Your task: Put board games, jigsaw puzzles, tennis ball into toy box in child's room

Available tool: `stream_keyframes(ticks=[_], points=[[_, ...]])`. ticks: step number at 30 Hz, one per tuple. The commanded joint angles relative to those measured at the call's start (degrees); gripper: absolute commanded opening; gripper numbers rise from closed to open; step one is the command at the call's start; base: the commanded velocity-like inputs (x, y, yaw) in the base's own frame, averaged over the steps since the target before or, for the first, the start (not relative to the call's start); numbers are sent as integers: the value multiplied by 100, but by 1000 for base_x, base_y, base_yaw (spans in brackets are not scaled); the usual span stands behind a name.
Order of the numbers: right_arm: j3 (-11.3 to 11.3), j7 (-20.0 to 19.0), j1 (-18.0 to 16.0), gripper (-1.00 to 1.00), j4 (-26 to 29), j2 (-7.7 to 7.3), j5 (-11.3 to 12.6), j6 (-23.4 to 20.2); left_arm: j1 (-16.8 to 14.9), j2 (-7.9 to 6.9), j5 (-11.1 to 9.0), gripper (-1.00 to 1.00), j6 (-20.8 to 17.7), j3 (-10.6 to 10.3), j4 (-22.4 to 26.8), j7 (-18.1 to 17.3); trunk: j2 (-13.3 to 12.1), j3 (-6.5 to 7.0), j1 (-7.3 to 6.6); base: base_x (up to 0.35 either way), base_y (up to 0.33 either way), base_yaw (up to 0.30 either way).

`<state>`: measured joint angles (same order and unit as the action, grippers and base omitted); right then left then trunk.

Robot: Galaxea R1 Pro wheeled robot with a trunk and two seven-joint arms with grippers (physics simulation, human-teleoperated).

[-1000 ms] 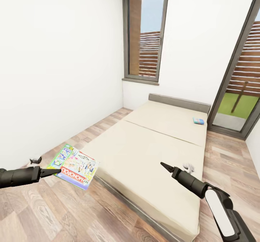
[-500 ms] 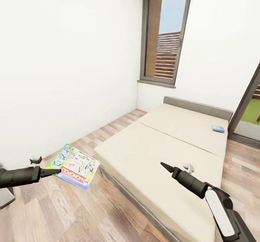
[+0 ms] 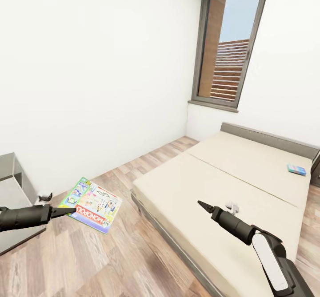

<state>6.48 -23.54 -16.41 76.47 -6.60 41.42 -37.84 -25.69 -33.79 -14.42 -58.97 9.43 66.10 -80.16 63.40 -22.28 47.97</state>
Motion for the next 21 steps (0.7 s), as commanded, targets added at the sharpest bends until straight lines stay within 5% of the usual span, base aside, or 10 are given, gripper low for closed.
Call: stream_keyframes(ticks=[1,21], points=[[11,-10,-2,100,-1,0,17,-39,-7,6,-15,-100,-62,-2,-1,-6,-37,14,-22,0,0,279],[6,-24,-2,100,-18,-8,29,108,-7,46,-13,-100,-62,4,-25,53,-839,419,-462,0,0,279]])
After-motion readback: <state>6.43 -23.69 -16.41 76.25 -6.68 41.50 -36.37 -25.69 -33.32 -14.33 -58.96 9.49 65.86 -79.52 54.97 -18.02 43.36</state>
